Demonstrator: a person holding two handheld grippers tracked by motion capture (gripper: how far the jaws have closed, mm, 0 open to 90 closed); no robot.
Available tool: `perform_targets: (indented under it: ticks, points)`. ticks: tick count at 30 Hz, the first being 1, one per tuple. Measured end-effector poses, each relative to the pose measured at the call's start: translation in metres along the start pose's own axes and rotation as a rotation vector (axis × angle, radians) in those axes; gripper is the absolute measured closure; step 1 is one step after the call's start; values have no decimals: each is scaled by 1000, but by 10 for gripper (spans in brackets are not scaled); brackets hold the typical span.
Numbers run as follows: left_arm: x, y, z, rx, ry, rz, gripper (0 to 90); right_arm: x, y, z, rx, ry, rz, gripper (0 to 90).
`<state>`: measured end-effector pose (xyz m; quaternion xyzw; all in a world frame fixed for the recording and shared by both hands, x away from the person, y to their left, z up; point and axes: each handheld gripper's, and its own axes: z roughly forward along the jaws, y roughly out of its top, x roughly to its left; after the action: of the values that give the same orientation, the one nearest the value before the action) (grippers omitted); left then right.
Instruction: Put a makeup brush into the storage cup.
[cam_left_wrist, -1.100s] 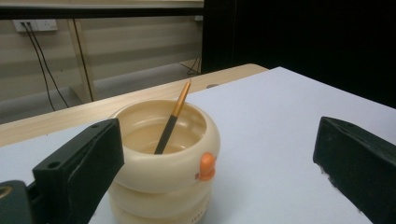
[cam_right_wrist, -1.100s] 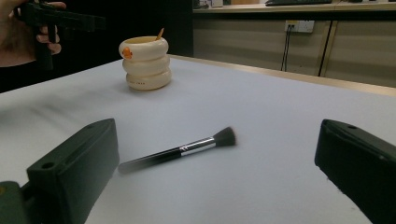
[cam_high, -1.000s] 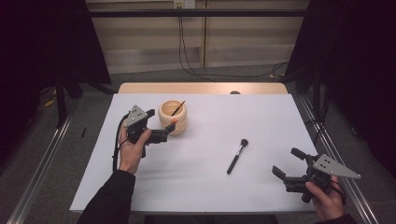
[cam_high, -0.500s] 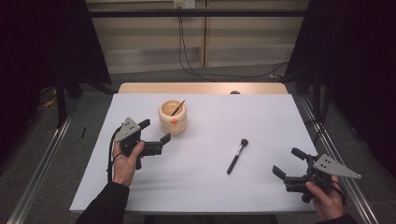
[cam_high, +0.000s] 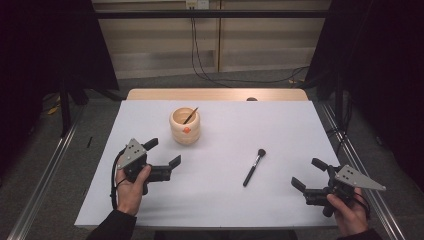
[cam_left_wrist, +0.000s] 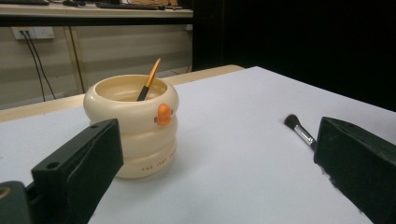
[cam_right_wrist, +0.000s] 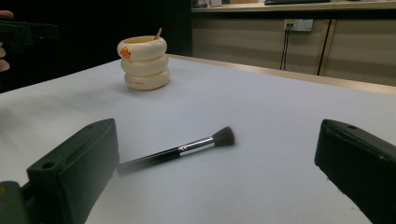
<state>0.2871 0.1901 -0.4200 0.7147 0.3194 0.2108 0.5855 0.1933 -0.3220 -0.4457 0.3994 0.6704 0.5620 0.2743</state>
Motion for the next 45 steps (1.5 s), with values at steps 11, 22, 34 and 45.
perform_targets:
  ticks: [11, 22, 34, 45]
  points:
    - [-11, -8, -17, -22, 52, -31, 14, -1, 0, 3, 0, -2, 3, 0]
    - [-22, -15, -36, -49, 69, -17, 10, -1, 0, 2, -2, -2, 9, 0]
    - [-18, -21, -35, -18, 62, -13, 10, 0, 1, 4, 2, 9, 4, 0]
    - [-19, -22, -39, -22, 65, -18, 10, -2, 1, 4, 4, -8, -19, 0]
